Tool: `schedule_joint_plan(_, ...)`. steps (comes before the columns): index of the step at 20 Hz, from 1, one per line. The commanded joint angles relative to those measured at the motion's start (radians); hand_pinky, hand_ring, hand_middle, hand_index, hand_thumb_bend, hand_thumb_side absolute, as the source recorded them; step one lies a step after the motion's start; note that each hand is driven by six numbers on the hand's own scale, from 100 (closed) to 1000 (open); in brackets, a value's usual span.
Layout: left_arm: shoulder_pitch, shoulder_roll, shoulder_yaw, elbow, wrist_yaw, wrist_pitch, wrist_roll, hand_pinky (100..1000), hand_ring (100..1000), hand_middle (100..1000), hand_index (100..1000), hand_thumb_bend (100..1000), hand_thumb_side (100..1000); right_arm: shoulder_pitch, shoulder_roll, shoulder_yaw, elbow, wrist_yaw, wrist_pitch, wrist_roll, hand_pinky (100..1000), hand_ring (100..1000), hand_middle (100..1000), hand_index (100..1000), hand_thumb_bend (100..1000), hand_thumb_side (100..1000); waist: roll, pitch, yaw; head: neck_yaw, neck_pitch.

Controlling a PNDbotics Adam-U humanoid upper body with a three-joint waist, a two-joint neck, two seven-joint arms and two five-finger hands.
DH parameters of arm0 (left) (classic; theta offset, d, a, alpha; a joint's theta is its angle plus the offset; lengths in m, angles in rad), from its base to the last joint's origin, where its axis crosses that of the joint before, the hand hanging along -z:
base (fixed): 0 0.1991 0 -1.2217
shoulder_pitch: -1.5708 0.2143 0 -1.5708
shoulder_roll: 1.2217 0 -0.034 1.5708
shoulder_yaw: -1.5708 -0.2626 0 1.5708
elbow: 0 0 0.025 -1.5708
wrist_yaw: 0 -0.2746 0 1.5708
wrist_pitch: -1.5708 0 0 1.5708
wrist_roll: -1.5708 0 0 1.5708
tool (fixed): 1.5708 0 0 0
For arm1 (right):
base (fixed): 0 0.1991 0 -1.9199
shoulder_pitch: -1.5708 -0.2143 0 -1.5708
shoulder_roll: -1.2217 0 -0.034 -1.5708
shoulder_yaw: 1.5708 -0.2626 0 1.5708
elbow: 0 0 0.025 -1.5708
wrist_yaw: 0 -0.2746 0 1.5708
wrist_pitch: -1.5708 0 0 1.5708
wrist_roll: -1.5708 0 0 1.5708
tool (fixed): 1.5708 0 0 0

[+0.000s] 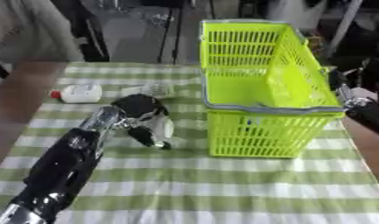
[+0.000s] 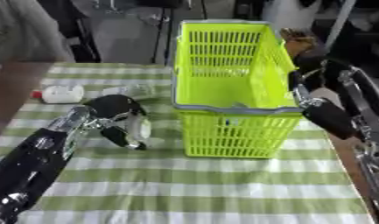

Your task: Pick up objects on the table and place them in the box.

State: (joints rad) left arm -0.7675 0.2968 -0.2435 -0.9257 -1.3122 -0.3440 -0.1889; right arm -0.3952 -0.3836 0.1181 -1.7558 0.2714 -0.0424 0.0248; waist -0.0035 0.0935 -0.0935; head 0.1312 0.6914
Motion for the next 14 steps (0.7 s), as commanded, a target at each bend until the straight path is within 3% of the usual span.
schedule_joint_plan(1,-0.015,0.002,0.004,-0.008,-0.016,-0.002,0.013,874,836,626,851,816,713,-0.013,-0.011,-0.004,-0.010,-0.005,-0.003,0.001,564,550,616,781,257,557,0.000,-0.010,-0.001,0.002,-0.006)
schedule_joint_plan(5,-0.014,0.001,0.006,0.002,-0.021,-0.007,-0.003,873,835,620,854,816,695,-0.013,-0.012,-0.004,-0.009,-0.006,-0.002,0.001,564,550,616,781,256,557,0.000,-0.009,-0.003,0.001,-0.006)
schedule_joint_plan(6,-0.014,0.001,0.007,0.003,-0.022,-0.006,-0.007,866,825,589,846,791,599,-0.013,-0.011,-0.004,-0.009,-0.006,-0.002,0.001,564,550,616,781,253,558,0.001,-0.009,-0.003,0.001,-0.006)
schedule_joint_plan(7,-0.014,0.000,0.008,0.004,-0.022,-0.005,-0.009,866,825,589,846,791,599,-0.013,-0.011,-0.004,-0.009,-0.006,-0.003,0.001,564,550,616,781,253,558,0.001,-0.009,-0.003,0.001,-0.006)
schedule_joint_plan(8,-0.015,0.000,0.008,0.004,-0.023,-0.001,-0.010,856,808,551,828,779,509,-0.013,-0.011,-0.004,-0.009,-0.006,-0.003,0.002,564,550,616,781,253,559,0.001,-0.009,-0.004,0.001,-0.006)
schedule_joint_plan(14,-0.013,-0.001,0.010,0.008,-0.034,0.025,0.009,824,764,460,724,769,451,-0.013,-0.012,-0.003,-0.008,-0.006,-0.003,0.002,564,550,616,781,249,560,0.001,-0.008,-0.005,0.001,-0.006)
